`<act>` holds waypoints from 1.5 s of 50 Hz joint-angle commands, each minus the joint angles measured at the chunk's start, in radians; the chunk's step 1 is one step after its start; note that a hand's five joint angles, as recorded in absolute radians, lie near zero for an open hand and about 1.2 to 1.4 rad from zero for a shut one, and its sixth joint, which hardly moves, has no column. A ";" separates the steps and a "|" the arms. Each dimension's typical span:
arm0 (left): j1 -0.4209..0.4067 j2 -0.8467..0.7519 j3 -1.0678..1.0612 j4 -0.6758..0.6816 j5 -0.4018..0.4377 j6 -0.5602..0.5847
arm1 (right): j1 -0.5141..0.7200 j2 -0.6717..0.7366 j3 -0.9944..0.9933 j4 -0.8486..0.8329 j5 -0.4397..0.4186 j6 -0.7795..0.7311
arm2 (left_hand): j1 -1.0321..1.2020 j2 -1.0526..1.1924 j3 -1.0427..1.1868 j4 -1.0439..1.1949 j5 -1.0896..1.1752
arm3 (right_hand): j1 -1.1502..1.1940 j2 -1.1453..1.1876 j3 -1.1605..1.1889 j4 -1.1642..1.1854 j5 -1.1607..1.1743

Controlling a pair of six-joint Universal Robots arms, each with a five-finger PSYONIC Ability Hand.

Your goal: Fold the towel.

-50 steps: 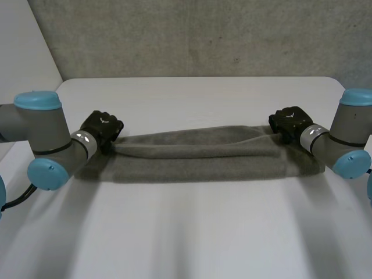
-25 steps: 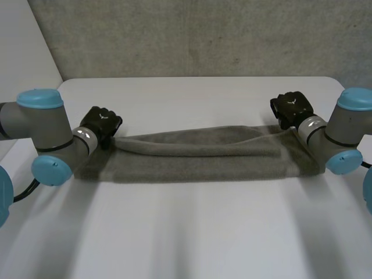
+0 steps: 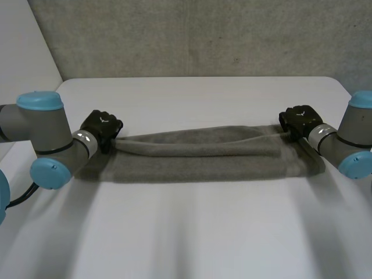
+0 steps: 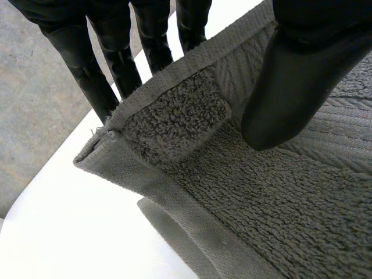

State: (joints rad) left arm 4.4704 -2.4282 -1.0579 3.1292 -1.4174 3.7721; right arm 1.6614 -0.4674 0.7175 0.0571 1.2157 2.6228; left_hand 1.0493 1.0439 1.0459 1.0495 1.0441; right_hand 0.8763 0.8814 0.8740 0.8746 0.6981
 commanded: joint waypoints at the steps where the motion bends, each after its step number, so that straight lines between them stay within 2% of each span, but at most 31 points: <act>1: -0.002 0.001 0.001 -0.001 0.000 0.000 | 0.001 0.016 -0.013 -0.011 0.001 -0.001 | -0.122 -0.117 -0.119 -0.123 -0.292 | 0.209 0.204 0.211 0.210 0.212; 2: -0.002 0.001 -0.001 -0.003 0.000 0.000 | 0.001 0.016 -0.015 -0.011 -0.001 -0.001 | -0.119 -0.114 -0.116 -0.120 -0.289 | 0.332 0.327 0.334 0.334 0.336; 3: -0.002 0.001 -0.001 -0.003 0.000 0.000 | 0.001 0.016 -0.015 -0.011 -0.001 -0.001 | -0.119 -0.114 -0.116 -0.120 -0.289 | 0.333 0.328 0.335 0.335 0.337; 4: -0.002 0.003 -0.001 -0.003 0.000 0.000 | 0.001 0.016 -0.016 -0.013 -0.002 -0.001 | -0.117 -0.111 -0.113 -0.117 -0.286 | 0.490 0.485 0.492 0.492 0.494; 5: -0.002 0.003 -0.001 -0.003 0.000 0.000 | 0.003 0.016 -0.020 -0.014 -0.004 -0.001 | -0.114 -0.108 -0.110 -0.114 -0.283 | 0.520 0.515 0.522 0.521 0.523; 11: 0.000 0.003 0.001 0.000 -0.002 0.000 | 0.008 0.012 -0.021 -0.043 -0.005 0.008 | -0.099 -0.094 -0.096 -0.099 -0.268 | 0.520 0.515 0.522 0.522 0.524; 18: 0.000 -0.003 0.019 0.006 0.000 -0.002 | 0.017 0.003 -0.012 -0.123 -0.002 0.025 | 0.045 0.050 0.048 0.045 -0.124 | 0.520 0.515 0.522 0.522 0.524; 26: 0.001 -0.046 0.079 0.035 -0.031 -0.002 | 0.018 0.010 -0.016 -0.236 0.018 0.072 | 0.039 0.044 0.042 0.039 -0.130 | 0.520 0.515 0.522 0.522 0.524; 39: 0.001 -0.126 0.165 0.040 -0.078 0.000 | 0.029 0.039 -0.027 -0.275 0.080 0.069 | -0.002 0.004 0.002 -0.002 -0.171 | 0.520 0.515 0.522 0.522 0.524; 40: 0.001 -0.126 0.165 0.040 -0.081 0.000 | 0.035 0.041 -0.029 -0.276 0.082 0.069 | -0.188 -0.183 -0.185 -0.188 -0.357 | 0.495 0.490 0.497 0.497 0.499; 41: 0.001 -0.126 0.165 0.040 -0.081 0.000 | 0.035 0.041 -0.029 -0.276 0.082 0.069 | -0.190 -0.185 -0.187 -0.190 -0.359 | 0.495 0.489 0.497 0.496 0.498; 42: 0.001 -0.126 0.161 0.040 -0.084 -0.002 | 0.041 0.041 -0.029 -0.276 0.082 0.069 | -0.478 -0.472 -0.474 -0.478 -0.647 | -0.026 -0.031 -0.023 -0.024 -0.022; 43: 0.001 -0.126 0.161 0.040 -0.084 -0.002 | 0.041 0.041 -0.029 -0.276 0.082 0.069 | -0.481 -0.475 -0.477 -0.481 -0.650 | -0.031 -0.036 -0.029 -0.029 -0.027; 44: 0.001 -0.124 0.156 0.040 -0.092 -0.002 | 0.044 0.041 -0.029 -0.276 0.084 0.069 | -0.696 -0.690 -0.692 -0.696 -0.865 | -0.476 -0.481 -0.473 -0.474 -0.472; 45: 0.001 -0.120 0.153 0.039 -0.106 0.000 | 0.047 0.038 -0.029 -0.275 0.087 0.069 | -0.872 -0.867 -0.869 -0.872 -1.042 | -0.702 -0.707 -0.699 -0.700 -0.698; 50: 0.001 -0.092 0.148 0.034 -0.152 -0.002 | 0.050 0.003 0.007 -0.267 0.096 0.071 | -0.868 -0.863 -0.865 -0.868 -1.037 | -0.702 -0.707 -0.699 -0.700 -0.698; 53: 0.003 -0.037 0.133 0.031 -0.173 -0.009 | 0.050 -0.083 0.082 -0.270 0.088 0.065 | -0.868 -0.863 -0.865 -0.868 -1.037 | -0.702 -0.707 -0.699 -0.700 -0.698; 58: 0.020 0.141 -0.032 0.048 -0.175 -0.020 | 0.032 -0.340 0.290 -0.270 0.062 0.059 | -0.862 -0.857 -0.859 -0.862 -1.032 | -0.630 -0.635 -0.628 -0.628 -0.626; 64: 0.016 0.267 -0.195 0.097 -0.170 -0.054 | -0.003 -0.461 0.442 -0.240 0.045 0.059 | -0.862 -0.857 -0.859 -0.862 -1.032 | -0.609 -0.614 -0.607 -0.608 -0.606; 66: 0.012 0.349 -0.319 0.144 -0.164 -0.078 | -0.032 -0.522 0.547 -0.198 0.033 0.045 | -0.865 -0.860 -0.862 -0.865 -1.034 | -0.574 -0.579 -0.572 -0.573 -0.571; 70: 0.006 0.423 -0.441 0.195 -0.140 -0.089 | -0.061 -0.551 0.634 -0.174 0.031 0.005 | -0.865 -0.860 -0.862 -0.865 -1.034 | -0.530 -0.535 -0.528 -0.528 -0.526; 72: 0.003 0.483 -0.548 0.247 -0.100 -0.107 | -0.090 -0.551 0.707 -0.169 0.019 -0.052 | -0.865 -0.860 -0.862 -0.865 -1.034 | -0.483 -0.489 -0.481 -0.482 -0.480; 75: 0.001 0.509 -0.594 0.272 -0.084 -0.121 | -0.100 -0.551 0.735 -0.169 0.004 -0.076 | -0.862 -0.857 -0.859 -0.862 -1.032 | -0.457 -0.462 -0.454 -0.455 -0.453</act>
State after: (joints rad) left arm 4.4770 -1.9938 -1.5160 3.3330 -1.5465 3.6775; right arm 1.5963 -1.0173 1.3626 -0.1221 1.2413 2.6155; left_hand 0.2681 0.2599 0.2522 0.2673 0.2251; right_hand 0.3700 0.3619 0.3726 0.3674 0.2090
